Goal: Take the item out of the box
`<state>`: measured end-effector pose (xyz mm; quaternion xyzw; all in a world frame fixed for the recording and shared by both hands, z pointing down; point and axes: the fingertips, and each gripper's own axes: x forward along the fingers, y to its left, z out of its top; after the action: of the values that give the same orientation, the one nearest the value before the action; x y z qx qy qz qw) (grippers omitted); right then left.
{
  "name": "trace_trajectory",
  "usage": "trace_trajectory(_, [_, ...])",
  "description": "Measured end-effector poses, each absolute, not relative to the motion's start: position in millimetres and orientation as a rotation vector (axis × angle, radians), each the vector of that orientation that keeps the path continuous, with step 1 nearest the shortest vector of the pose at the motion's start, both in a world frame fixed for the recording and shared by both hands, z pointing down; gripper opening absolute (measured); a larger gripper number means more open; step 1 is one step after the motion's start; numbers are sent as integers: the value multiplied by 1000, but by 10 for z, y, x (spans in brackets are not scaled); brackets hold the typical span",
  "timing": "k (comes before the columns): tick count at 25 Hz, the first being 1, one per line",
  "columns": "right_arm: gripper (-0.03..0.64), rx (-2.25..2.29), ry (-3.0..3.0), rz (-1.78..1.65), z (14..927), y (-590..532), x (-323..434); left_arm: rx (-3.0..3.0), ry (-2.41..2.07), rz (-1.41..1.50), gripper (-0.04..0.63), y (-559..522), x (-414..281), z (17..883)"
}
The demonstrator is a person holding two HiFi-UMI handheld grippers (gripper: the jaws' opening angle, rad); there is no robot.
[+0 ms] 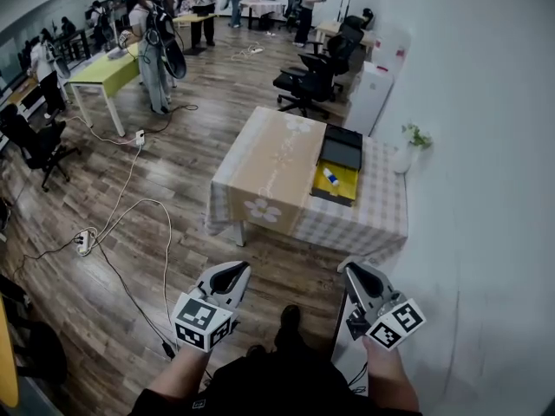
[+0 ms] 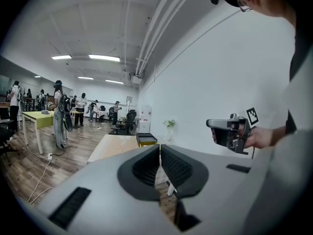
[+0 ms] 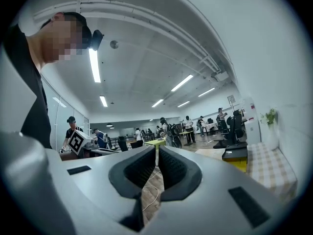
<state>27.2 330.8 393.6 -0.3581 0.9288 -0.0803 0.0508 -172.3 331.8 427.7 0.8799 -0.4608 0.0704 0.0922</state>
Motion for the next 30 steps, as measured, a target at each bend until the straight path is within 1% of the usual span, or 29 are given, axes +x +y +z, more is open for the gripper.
trace_trajectory(6, [40, -1055, 2807, -294, 4032, 2824, 443, 2603, -1348, 258, 20, 2807, -1504, 4340])
trace_trajectory(20, [40, -1036, 2751, -394, 4175, 1440, 1166, 2636, -1256, 331, 20, 1402, -644, 4325])
trace_trajectory(24, [40, -1025, 2734, -411, 4166, 1199, 1331, 2638, -1240, 349, 20, 1150, -452, 4314])
trace_trajectory(30, [40, -991, 2769, -447, 4223, 1064, 1418, 2645, -1259, 298, 20, 943, -282, 4236])
